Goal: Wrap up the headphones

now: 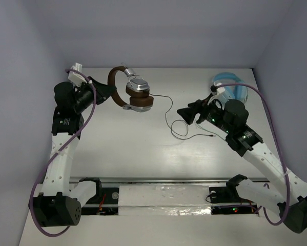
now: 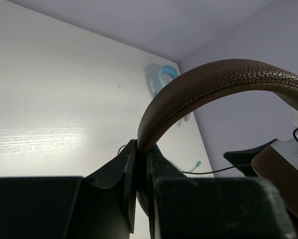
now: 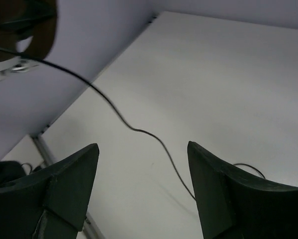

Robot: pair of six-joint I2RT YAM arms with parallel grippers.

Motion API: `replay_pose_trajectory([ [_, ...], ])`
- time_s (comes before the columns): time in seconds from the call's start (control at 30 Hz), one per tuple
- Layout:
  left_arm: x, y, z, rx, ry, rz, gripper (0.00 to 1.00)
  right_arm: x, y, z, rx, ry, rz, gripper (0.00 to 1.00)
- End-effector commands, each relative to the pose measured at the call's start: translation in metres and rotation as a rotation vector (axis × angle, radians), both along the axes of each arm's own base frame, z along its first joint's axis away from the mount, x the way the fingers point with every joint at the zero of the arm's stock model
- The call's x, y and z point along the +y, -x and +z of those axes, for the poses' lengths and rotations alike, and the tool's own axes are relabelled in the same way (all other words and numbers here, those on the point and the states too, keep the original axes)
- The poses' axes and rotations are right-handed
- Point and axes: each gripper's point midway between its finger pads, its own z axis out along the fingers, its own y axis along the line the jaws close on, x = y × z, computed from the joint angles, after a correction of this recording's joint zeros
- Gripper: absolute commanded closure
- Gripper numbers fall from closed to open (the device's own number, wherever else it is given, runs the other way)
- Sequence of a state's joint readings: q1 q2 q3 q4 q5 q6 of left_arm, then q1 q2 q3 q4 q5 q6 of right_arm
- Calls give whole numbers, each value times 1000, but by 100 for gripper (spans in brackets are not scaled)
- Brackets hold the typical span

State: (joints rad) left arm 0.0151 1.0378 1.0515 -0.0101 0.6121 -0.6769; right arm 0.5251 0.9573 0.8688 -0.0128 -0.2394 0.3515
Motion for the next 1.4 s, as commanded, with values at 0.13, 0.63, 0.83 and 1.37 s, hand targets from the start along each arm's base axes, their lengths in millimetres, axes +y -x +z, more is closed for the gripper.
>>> replay_pose_trajectory([
  [0.13, -1, 3, 33, -100, 12, -12, 100, 36, 49, 31, -171, -42, 376, 21],
  [0.63, -11, 11, 51, -133, 64, -77, 100, 68, -16, 8, -186, -155, 310, 46],
  [0.83, -16, 13, 61, -141, 136, -99, 100, 75, -25, -23, -137, -199, 307, 57],
  [1.37, -18, 0, 40, -78, 334, -96, 100, 89, -31, -60, -23, -219, 272, 57],
])
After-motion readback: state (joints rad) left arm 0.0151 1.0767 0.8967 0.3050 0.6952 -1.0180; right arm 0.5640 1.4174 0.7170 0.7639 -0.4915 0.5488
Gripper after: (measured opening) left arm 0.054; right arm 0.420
